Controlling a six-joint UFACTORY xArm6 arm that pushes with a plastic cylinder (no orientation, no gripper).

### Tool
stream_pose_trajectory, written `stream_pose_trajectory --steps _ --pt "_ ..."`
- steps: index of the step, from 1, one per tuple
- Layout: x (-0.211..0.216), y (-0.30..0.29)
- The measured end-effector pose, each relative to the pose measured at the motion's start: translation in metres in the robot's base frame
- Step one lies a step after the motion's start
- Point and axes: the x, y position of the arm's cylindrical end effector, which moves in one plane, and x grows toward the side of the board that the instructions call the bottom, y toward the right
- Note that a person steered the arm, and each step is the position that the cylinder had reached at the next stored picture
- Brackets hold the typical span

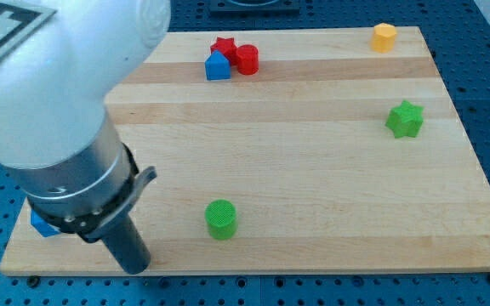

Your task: Push blue cube towards center

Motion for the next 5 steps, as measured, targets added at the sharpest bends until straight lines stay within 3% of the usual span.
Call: stream_pose_trajectory --steps 2,3,5 --pt "-0.006 -0.137" --pt "-0.022 -0.152" --pt "-0.074 -0.071"
